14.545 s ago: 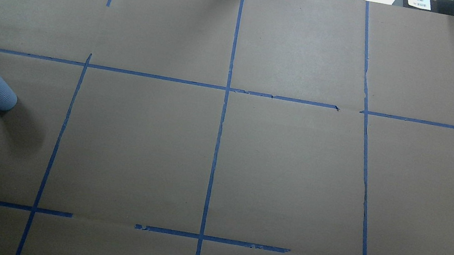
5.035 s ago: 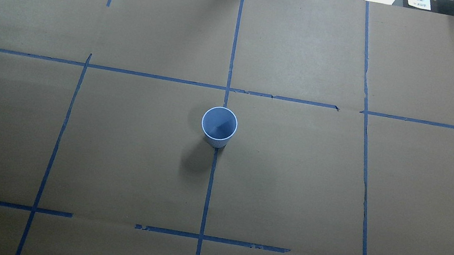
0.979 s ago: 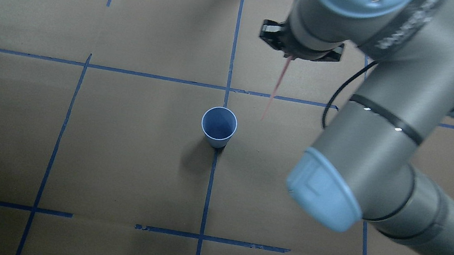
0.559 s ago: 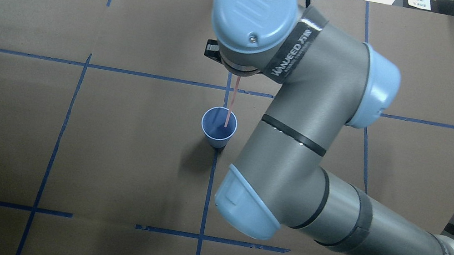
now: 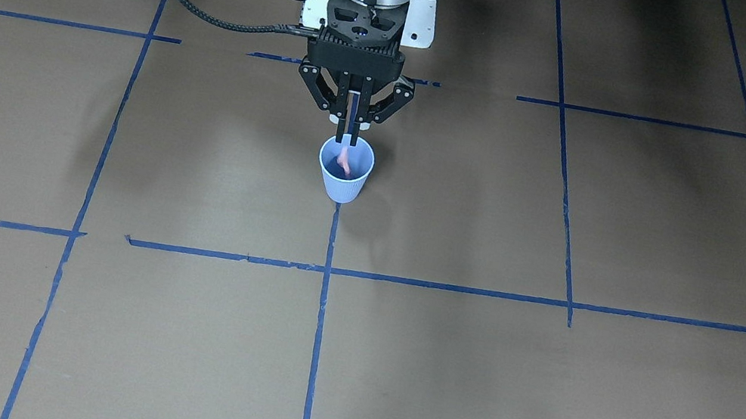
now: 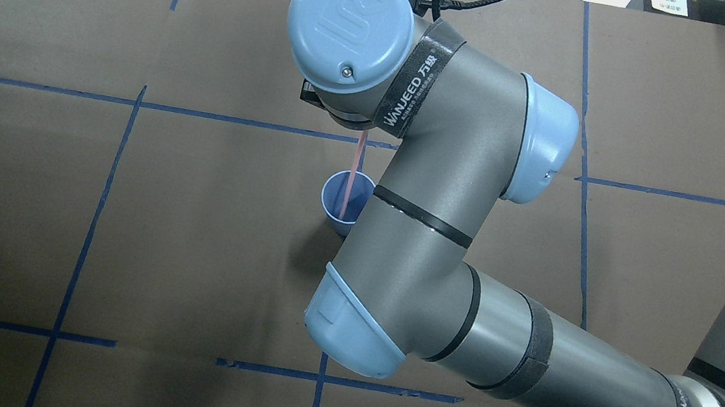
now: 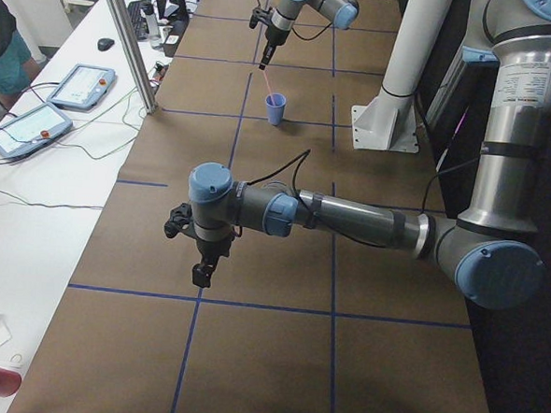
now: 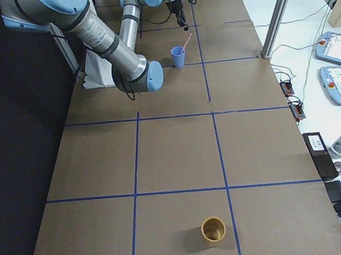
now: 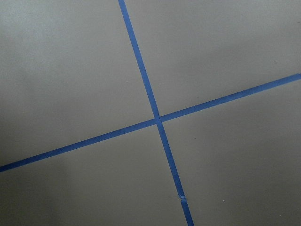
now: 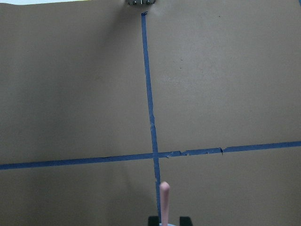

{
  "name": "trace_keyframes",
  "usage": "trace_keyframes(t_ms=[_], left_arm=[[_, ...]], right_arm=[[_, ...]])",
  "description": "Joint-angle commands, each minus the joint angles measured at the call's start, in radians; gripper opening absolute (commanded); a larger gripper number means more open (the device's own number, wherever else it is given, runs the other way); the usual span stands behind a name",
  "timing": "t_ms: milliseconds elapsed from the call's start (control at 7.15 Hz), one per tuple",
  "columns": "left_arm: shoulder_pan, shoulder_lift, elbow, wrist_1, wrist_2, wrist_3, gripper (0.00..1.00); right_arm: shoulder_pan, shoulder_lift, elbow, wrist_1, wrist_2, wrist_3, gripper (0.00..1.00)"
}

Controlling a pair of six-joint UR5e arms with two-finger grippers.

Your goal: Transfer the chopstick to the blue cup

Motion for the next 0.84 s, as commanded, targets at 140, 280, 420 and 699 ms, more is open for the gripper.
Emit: trace_keyframes(t_ms=[140,280,420,699], left_arm=[[0.0,-0.003,-0.009,-0.001,0.0,-0.017,1.0],[0.0,-0.002,-0.008,-0.001,0.0,-0.017,1.0],[0.0,0.0,-0.005,0.001,-0.011,-0.017,1.0],[-0.009,0.006,-0.002,0.002,-0.063,-0.014,1.0]], right_arm=[[0.0,-0.001,0.022,-0.004,0.002,-0.002,1.0],[0.02,-0.03,0.081,-0.029,0.014,-0.006,1.0],[0.04,-0.123,0.199,-0.09,0.037,-0.04,1.0],[0.248,-0.363,0.428,-0.087,0.28,-0.299,1.0]])
